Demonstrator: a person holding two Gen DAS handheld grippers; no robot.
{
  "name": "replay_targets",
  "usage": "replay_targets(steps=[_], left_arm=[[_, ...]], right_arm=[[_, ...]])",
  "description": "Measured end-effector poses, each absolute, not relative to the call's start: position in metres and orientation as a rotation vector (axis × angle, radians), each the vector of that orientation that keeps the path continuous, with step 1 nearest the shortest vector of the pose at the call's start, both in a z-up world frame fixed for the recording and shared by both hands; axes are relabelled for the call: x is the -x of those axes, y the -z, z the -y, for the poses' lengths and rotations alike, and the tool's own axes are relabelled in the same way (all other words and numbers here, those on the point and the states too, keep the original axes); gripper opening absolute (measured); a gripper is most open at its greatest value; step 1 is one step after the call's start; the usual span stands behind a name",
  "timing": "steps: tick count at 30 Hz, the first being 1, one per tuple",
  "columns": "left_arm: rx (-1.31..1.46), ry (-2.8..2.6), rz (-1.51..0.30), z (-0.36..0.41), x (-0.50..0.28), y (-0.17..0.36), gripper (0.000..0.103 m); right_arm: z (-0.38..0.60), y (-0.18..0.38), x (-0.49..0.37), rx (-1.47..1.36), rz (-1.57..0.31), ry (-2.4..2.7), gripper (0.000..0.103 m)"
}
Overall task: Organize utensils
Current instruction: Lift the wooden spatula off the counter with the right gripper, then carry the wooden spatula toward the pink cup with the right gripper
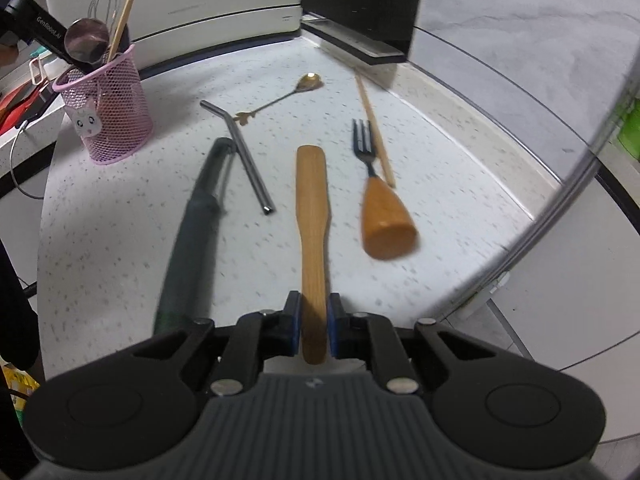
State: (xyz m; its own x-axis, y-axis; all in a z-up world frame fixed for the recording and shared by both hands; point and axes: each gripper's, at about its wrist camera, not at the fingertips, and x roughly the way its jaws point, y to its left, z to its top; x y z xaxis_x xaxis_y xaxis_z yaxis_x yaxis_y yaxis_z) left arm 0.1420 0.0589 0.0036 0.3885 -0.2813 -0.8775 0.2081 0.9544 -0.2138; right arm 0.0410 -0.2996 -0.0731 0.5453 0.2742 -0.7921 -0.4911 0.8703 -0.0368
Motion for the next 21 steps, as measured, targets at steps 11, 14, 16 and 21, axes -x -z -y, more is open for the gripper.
replay_targets(steps=[11,14,16,21], left_arm=[[0.079,0.317,-1.132,-0.060,-0.142,-0.003,0.008],[0.077,0.316,-1.132,-0.060,-0.142,-0.003,0.008],[0.076,0.316,-1.132,-0.060,-0.142,-0.003,0.008],[0.074,0.315,-1.133,-0.060,-0.142,-0.003,0.008]], right_arm=[[0.379,0.077,-0.032,-0.205,-0.815,-0.211,0.037],[0.401,0.092,-0.032,-0.486,-0.812,-0.177,0.041],[0.414,0.104,-0.029,-0.649,-0.820,-0.142,0.042],[0.420,0.126,-0.029,-0.869,-0.823,-0.185,0.035]])
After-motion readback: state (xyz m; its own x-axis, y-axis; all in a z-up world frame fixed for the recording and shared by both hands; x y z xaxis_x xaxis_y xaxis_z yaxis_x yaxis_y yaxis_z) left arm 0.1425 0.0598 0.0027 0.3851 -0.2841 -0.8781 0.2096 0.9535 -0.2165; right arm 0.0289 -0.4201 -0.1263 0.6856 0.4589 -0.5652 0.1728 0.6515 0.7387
